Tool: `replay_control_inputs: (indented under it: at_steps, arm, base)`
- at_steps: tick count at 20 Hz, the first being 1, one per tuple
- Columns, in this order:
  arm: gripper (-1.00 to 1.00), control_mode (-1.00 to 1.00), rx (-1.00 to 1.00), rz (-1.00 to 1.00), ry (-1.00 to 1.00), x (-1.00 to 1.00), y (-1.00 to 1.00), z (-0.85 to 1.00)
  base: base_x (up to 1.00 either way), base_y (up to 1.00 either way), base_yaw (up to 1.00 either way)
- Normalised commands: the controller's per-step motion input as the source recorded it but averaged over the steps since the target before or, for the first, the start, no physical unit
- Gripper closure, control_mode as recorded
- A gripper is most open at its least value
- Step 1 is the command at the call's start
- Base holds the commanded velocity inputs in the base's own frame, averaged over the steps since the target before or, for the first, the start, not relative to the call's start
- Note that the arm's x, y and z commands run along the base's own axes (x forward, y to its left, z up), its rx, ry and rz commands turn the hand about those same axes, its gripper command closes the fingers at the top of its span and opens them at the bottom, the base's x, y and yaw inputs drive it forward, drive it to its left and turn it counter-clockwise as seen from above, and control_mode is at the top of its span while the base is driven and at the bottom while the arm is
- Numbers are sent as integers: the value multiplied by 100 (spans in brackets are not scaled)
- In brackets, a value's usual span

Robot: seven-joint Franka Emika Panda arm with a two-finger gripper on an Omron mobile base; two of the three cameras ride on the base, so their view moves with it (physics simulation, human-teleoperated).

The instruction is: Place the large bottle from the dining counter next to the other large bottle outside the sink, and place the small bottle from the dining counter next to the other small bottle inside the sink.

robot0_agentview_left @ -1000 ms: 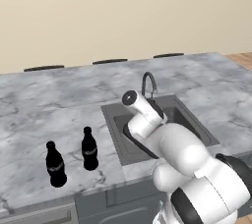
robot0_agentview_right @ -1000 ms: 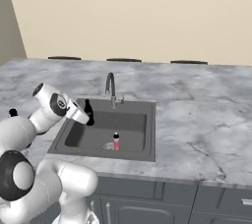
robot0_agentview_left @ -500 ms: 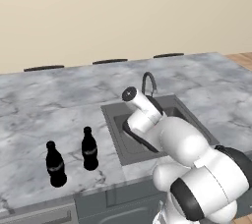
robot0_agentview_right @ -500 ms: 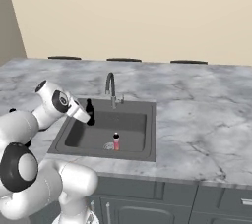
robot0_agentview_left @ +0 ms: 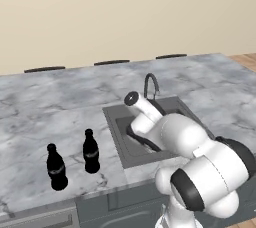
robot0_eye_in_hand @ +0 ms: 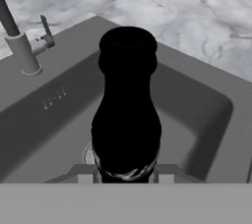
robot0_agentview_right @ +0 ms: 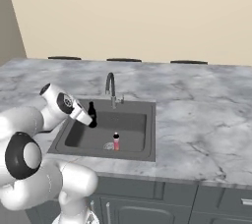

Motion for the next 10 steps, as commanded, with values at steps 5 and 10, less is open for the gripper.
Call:
replay_control_inputs:
  at_steps: [5,10]
  arm:
    - [100,-100,0,-5,2,30,0,-28]
    - [100,-100,0,-6,4,29,1,-32]
  base:
    - [0,0,0]
    - [0,0,0]
